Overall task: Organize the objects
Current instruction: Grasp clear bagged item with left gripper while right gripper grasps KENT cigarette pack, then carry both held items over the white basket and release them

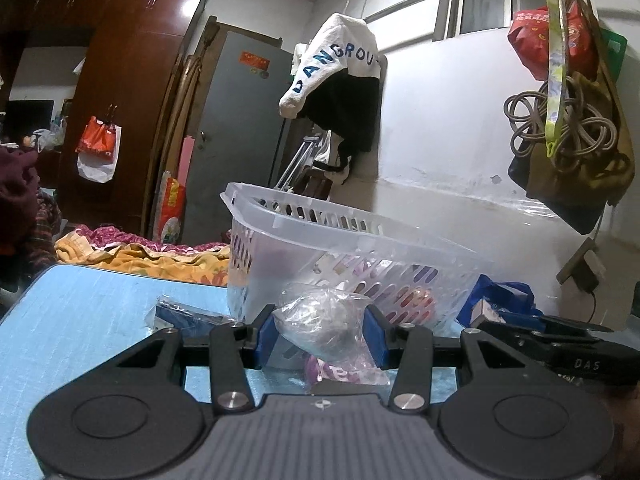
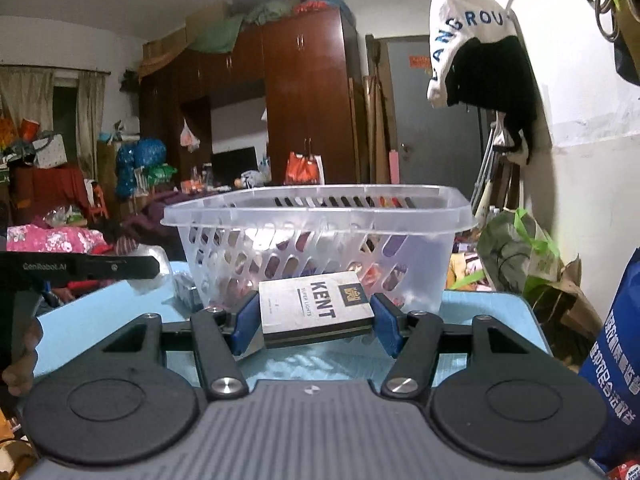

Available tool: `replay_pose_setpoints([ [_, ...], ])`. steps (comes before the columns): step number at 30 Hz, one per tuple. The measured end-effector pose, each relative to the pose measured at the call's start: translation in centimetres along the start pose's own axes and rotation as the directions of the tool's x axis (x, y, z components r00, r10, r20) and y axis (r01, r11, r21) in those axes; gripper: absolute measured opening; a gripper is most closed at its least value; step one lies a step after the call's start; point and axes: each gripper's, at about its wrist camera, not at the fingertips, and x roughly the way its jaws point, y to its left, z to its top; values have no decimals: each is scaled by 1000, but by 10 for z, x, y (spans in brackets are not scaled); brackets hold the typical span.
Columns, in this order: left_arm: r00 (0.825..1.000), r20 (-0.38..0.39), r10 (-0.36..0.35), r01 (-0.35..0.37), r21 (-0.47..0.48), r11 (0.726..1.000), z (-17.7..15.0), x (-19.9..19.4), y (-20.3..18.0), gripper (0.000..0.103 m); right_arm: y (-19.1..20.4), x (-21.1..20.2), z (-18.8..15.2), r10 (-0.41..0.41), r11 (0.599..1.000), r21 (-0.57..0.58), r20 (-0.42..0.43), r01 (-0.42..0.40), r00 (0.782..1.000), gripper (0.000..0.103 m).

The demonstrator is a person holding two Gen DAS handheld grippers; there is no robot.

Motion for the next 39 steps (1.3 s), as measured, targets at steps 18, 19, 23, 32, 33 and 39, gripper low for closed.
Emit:
replay_pose_setpoints([
  [18, 979, 190, -71, 69, 14, 997, 68, -27, -25, 50, 27, -25, 77, -54, 995, -68, 217, 70, 975, 63],
  [19, 982, 179, -59, 56, 20, 998, 83, -17, -30, 50, 26, -12, 92, -56, 994, -86, 183, 73, 981, 63],
  [23, 997, 71, -15, 15, 3, 1000, 123, 39, -39, 51, 7, 47, 127, -71, 995, -61, 68, 75, 995, 63],
  [32, 999, 9, 38, -38, -64, 997, 113, 54, -10, 86, 12, 33, 107, -30, 999, 17, 58, 29, 998, 103],
  [33, 999, 30, 43, -42, -38, 998, 110, 38, -9, 89, 16, 21, 99, 2, 999, 39, 72, -5, 997, 103],
  [39, 963, -21, 270, -268, 70, 961, 75, 16, 28, 103, 53, 54, 28, 45, 999, 9, -204, -44, 978, 103],
])
